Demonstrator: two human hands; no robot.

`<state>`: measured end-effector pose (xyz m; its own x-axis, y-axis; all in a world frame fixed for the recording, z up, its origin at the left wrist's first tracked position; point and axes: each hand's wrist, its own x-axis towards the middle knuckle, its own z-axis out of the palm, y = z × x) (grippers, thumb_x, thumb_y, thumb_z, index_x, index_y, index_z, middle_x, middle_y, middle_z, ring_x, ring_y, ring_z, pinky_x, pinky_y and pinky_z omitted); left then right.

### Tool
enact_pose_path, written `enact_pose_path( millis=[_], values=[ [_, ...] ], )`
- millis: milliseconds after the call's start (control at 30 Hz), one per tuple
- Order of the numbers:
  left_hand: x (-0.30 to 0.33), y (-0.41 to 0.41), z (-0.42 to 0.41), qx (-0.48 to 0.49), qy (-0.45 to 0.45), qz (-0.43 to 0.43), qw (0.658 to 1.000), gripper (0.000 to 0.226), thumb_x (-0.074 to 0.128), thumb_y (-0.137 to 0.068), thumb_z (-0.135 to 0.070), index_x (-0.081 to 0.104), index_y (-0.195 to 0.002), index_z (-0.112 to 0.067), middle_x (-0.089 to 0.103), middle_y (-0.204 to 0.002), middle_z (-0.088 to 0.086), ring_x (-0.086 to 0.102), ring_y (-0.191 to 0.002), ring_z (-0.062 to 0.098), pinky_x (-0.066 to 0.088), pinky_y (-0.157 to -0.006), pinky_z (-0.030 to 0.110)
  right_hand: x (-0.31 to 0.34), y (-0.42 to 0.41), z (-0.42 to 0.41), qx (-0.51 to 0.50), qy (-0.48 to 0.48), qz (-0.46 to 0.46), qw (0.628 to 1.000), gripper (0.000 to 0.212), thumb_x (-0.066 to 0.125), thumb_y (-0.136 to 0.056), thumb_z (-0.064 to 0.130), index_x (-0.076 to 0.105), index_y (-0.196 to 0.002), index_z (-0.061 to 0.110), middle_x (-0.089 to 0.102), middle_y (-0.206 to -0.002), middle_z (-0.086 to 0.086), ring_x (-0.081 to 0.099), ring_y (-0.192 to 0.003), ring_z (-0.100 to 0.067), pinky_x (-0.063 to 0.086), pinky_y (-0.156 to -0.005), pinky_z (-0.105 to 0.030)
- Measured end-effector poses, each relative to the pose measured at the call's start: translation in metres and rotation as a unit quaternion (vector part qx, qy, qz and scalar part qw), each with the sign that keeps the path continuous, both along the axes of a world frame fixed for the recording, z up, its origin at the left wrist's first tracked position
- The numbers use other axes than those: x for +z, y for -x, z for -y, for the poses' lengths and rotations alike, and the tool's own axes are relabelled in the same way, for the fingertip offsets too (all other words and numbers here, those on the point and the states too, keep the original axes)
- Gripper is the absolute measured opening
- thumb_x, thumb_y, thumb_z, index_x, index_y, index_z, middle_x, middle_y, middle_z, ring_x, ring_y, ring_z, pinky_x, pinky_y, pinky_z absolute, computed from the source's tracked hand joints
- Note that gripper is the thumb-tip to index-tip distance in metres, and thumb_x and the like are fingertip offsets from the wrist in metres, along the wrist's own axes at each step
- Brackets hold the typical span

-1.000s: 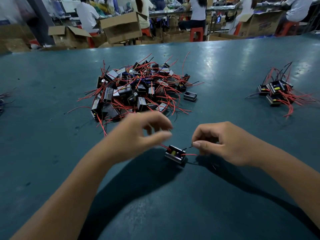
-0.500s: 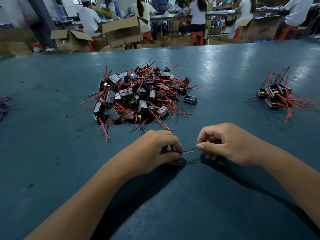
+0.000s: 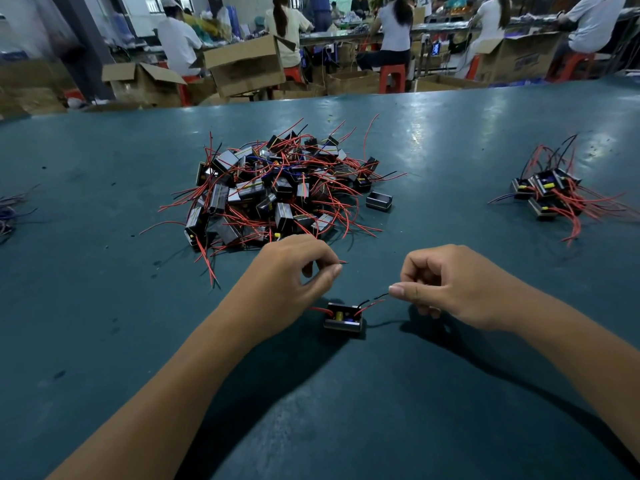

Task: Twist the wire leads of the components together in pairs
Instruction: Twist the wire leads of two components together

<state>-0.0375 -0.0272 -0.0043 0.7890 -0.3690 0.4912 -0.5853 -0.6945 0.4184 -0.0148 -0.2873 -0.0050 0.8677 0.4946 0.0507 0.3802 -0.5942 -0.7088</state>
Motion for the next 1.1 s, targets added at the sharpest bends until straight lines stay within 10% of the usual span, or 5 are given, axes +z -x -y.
enact_pose_path(
  millis=[233,700,867,1100],
  values=[
    [0.02,-0.013,-0.019,0.17,0.079,0.016,0.982,0.009,0.065,-0.092,-0.008,0.069,-0.098,-0.013,0.065,-0.088,-0.004,0.057,-0.077,0.004,0.041,-0.07,0.01,0.002,0.002,-0.001,0.004,-0.029,0.014,0.999,0.037,0.059,-0.073,0.069,0.06,-0.076,0.032,0.067,-0.06,0.006,0.063,-0.053,-0.01,0.047,-0.056,-0.018],
    [0.016,-0.094,-0.028,0.209,-0.392,0.001,0.896,0.054,0.072,-0.089,-0.035,0.051,-0.132,-0.011,0.054,-0.128,0.01,0.047,-0.12,0.032,0.041,-0.101,0.043,0.0,0.006,-0.002,0.001,-0.044,0.019,0.999,0.037,0.058,-0.078,0.066,0.061,-0.075,0.029,0.067,-0.062,0.007,0.065,-0.056,-0.01,0.048,-0.057,-0.017],
    [0.038,-0.085,-0.029,0.194,-0.328,0.001,0.924,0.053,0.079,-0.083,-0.033,0.057,-0.126,-0.01,0.058,-0.122,0.01,0.051,-0.115,0.031,0.041,-0.1,0.044,0.001,0.004,-0.001,-0.006,-0.042,0.03,0.999,0.038,0.057,-0.08,0.066,0.062,-0.076,0.029,0.068,-0.064,0.007,0.065,-0.057,-0.01,0.049,-0.057,-0.02],
    [0.085,-0.043,-0.03,0.147,0.008,0.037,0.988,0.058,0.079,-0.083,-0.03,0.055,-0.135,-0.02,0.063,-0.125,-0.002,0.059,-0.112,0.014,0.046,-0.097,0.028,0.006,-0.004,0.002,-0.093,-0.118,0.066,0.986,0.031,0.06,-0.089,0.05,0.063,-0.076,0.022,0.069,-0.063,0.003,0.061,-0.052,-0.011,0.049,-0.053,-0.019]
  ],
)
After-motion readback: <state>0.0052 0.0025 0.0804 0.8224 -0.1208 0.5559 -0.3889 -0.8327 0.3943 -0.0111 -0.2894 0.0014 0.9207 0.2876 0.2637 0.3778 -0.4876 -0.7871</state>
